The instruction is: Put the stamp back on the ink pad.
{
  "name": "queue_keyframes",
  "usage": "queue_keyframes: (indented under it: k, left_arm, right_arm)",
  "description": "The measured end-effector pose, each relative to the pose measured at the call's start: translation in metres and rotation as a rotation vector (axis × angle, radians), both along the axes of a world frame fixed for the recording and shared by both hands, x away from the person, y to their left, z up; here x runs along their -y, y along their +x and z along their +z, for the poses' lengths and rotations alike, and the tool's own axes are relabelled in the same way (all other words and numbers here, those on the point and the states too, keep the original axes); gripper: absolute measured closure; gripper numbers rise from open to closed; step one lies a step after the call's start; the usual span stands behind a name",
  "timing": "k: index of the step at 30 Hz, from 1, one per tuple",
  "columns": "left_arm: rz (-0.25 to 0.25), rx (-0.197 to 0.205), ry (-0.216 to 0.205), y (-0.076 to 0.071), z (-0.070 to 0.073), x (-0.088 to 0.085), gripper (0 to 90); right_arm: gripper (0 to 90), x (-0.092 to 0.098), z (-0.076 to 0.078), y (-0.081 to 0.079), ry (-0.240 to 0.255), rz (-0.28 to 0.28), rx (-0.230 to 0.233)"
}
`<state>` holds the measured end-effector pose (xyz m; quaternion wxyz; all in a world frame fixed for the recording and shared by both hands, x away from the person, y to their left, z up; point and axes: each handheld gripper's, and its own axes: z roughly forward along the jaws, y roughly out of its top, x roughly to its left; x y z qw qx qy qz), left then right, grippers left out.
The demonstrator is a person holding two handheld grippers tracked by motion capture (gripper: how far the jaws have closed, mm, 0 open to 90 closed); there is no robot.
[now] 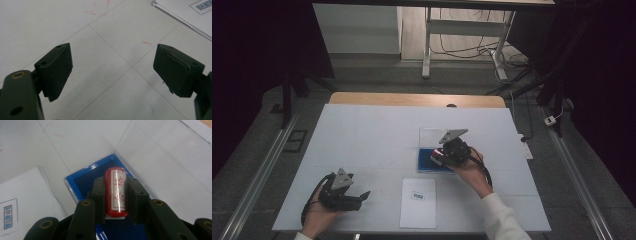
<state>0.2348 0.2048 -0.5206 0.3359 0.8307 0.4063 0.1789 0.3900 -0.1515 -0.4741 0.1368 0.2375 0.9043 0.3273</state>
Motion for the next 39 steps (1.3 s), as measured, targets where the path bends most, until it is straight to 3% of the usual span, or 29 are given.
queue_keyframes:
  k: [11, 13, 18, 22, 28, 39]
  left_arm:
    - [0.002, 0.000, 0.001, 0.000, 0.000, 0.000, 15.9]
    - [0.003, 0.001, -0.001, 0.000, 0.000, 0.000, 15.9]
    - [0.005, 0.000, -0.003, 0.000, 0.000, -0.001, 15.9]
    - [0.002, 0.000, -0.004, 0.000, 0.000, -0.001, 15.9]
    - [0.003, 0.003, -0.012, -0.001, 0.000, -0.002, 15.8]
    - [0.003, 0.002, -0.029, -0.001, 0.001, -0.001, 15.7]
  right_arm:
    - [68.3, -0.001, -0.006, 0.001, -0.009, -0.005, -0.008]
    - [62.0, -0.001, -0.006, 0.001, -0.005, -0.004, -0.002]
    - [47.2, 0.004, -0.003, -0.002, 0.080, -0.018, -0.014]
    - [41.7, 0.012, 0.000, -0.009, 0.125, -0.027, 0.016]
    - [40.1, 0.026, 0.004, -0.021, 0.145, -0.036, 0.064]
    - [40.0, 0.061, 0.005, -0.044, 0.184, -0.070, 0.093]
